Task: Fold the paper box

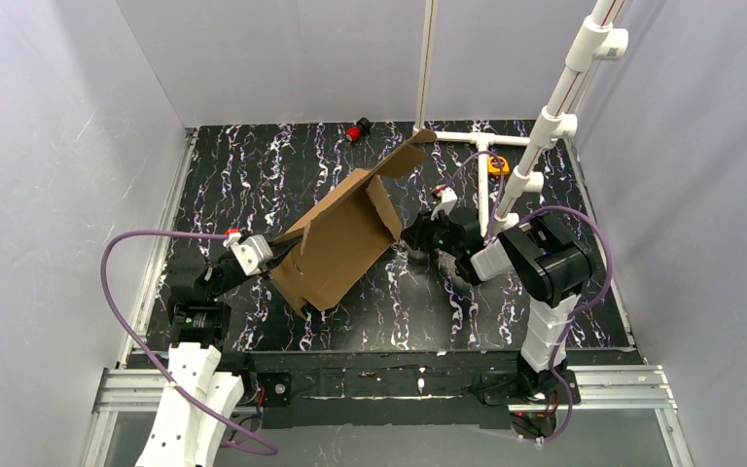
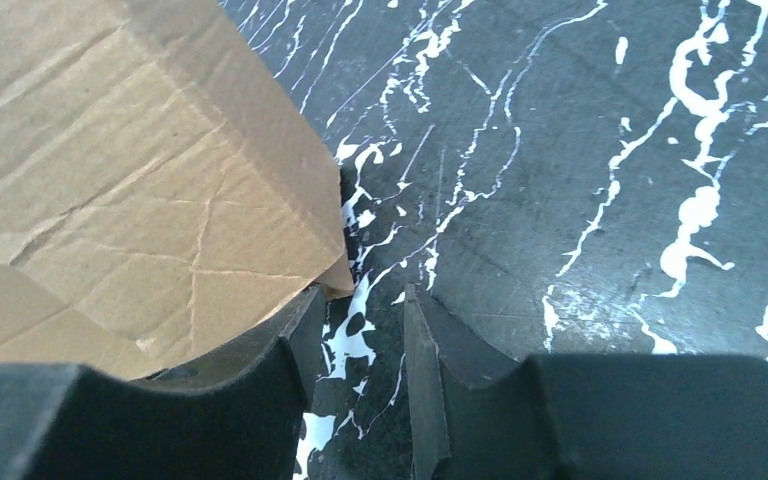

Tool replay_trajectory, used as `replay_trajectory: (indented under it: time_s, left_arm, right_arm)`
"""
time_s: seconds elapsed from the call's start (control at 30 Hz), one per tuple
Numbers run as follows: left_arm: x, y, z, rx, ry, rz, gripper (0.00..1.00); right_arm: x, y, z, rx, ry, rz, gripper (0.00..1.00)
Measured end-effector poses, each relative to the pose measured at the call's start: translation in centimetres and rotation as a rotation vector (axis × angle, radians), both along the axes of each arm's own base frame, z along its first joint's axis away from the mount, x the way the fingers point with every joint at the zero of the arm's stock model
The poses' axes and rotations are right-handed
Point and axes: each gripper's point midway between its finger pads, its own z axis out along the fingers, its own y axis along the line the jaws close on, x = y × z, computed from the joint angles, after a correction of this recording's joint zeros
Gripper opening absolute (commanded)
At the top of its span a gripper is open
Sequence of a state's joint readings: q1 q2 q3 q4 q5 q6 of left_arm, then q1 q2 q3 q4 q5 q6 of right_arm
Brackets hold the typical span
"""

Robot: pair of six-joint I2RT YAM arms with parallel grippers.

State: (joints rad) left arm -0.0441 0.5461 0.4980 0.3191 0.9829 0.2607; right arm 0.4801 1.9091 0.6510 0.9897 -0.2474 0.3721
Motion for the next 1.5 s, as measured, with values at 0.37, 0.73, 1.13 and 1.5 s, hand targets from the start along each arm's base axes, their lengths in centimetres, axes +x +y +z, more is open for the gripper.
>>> replay_trajectory:
  time_s: [0.37,0.73,1.13,1.5]
  left_arm:
    - [0.0,0.0,0.0,0.000,0.002,0.000,0.00]
    - [0.0,0.0,0.0,0.000,0.002,-0.001,0.00]
    - [0.2,0.1,0.0,-0.002,0.004,0.014,0.00]
    - [0.1,0.1,0.0,-0.005,0.005,0.017,0.00]
  right_arm:
    - [1.1,-1.0,0.0,0.018,0.028,-0.113,0.41]
    - [1.4,-1.3,-0.2,-0.085,-0.018,-0.071,0.42]
    - [-0.4,-1.5,4.1,-0.160,-0.186,0.078,0.51]
    - [-3.1,0.8,6.0,-0.096,-0.273,0.295,0.62]
